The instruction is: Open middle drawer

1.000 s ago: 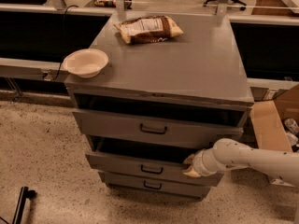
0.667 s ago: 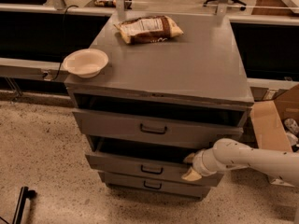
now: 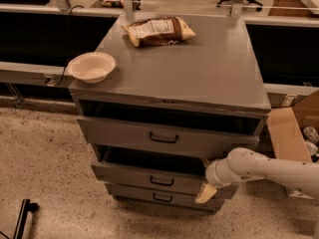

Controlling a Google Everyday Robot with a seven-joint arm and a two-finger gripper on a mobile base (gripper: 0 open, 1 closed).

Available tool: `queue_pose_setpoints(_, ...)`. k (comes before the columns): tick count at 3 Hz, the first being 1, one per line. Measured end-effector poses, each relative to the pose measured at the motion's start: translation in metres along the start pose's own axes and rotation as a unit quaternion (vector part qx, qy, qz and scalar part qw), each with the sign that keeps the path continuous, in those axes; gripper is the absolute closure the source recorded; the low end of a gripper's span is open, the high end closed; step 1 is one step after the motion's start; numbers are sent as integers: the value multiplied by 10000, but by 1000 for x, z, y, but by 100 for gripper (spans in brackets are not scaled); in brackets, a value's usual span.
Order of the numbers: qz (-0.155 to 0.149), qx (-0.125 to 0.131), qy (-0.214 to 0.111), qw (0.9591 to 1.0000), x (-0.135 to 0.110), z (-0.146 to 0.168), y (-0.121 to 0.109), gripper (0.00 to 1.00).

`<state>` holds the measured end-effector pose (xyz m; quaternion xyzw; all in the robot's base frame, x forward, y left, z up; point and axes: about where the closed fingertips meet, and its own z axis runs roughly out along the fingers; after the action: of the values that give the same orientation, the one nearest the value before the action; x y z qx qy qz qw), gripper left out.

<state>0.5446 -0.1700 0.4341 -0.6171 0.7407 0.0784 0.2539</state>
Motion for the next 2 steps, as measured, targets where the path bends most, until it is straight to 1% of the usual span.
queue_pose_setpoints(1,0,0,0,10000,0,0,0,0)
queue_pose_setpoints(2,0,0,0,10000,0,0,0,18)
